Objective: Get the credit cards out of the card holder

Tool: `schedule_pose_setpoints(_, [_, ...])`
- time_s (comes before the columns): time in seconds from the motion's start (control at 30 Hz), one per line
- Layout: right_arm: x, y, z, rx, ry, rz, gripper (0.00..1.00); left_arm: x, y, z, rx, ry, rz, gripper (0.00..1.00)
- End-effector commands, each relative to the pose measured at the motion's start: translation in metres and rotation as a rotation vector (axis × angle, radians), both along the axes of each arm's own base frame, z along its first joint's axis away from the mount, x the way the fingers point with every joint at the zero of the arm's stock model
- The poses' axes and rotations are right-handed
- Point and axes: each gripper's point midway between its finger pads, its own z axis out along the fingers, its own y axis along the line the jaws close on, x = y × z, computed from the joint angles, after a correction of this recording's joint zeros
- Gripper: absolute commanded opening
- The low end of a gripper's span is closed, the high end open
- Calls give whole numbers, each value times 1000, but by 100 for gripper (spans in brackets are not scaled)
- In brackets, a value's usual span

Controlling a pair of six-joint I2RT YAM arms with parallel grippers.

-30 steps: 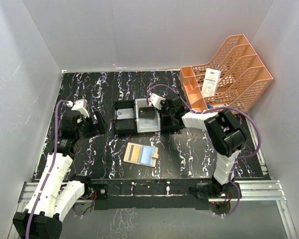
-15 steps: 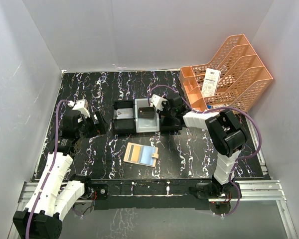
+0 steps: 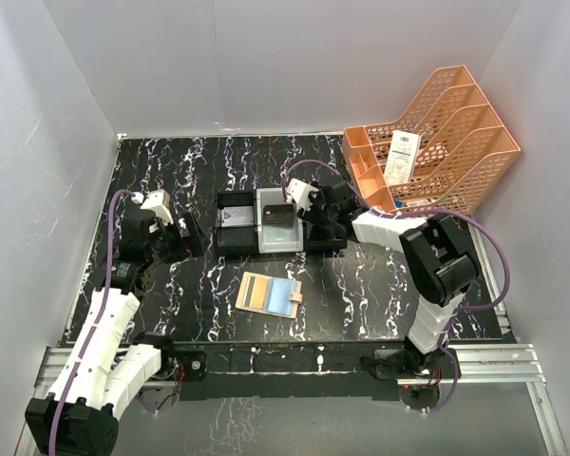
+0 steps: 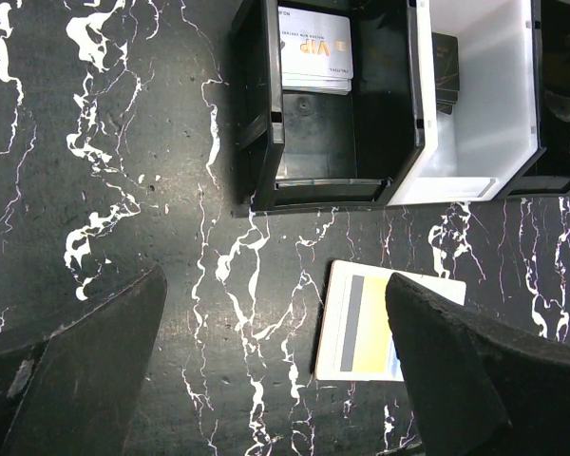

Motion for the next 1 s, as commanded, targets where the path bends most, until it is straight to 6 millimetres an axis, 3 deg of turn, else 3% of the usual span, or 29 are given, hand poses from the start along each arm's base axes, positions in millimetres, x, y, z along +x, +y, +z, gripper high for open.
schedule_pose_setpoints(0.0, [12, 12, 69, 113, -123, 8, 53, 0, -3, -1, -4, -5, -23, 99])
schedule_pose_setpoints(0.13, [7, 18, 108, 246, -153, -15, 54, 0, -3, -1, -5, -5, -24, 99])
schedule_pose_setpoints(0.27, [-5, 27, 168, 543, -159, -93, 70, 0, -3, 0, -5, -6, -24, 99])
schedule_pose_setpoints(0.33, [-18, 32, 195, 704, -136, -113, 72, 0, -3, 0, -5, -7, -24, 99])
schedule_pose_setpoints(0.4, [-33, 35, 211, 856, -77, -144, 72, 0, -3, 0, -5, -8, -26, 99])
schedule_pose_setpoints(0.53, [-55, 35, 221, 1102, 106, -288, 71, 0, -3, 0, -5, -6, -28, 99])
schedule_pose_setpoints(0.67, [-82, 52, 202, 1314, 448, -443, 68, 0, -3, -5, -6, 8, -19, 99])
schedule_pose_setpoints(0.8, [-126, 87, 138, 1356, 894, -565, 57, -1, -13, -9, -40, 50, -68, 99])
schedule_pose_setpoints(0.9, [-161, 115, 99, 1247, 989, -581, 58, -8, -32, -10, -133, 72, -135, 99])
schedule_pose_setpoints(0.97, [-179, 130, 87, 1224, 992, -592, 57, -16, -53, -10, -273, 111, -175, 96])
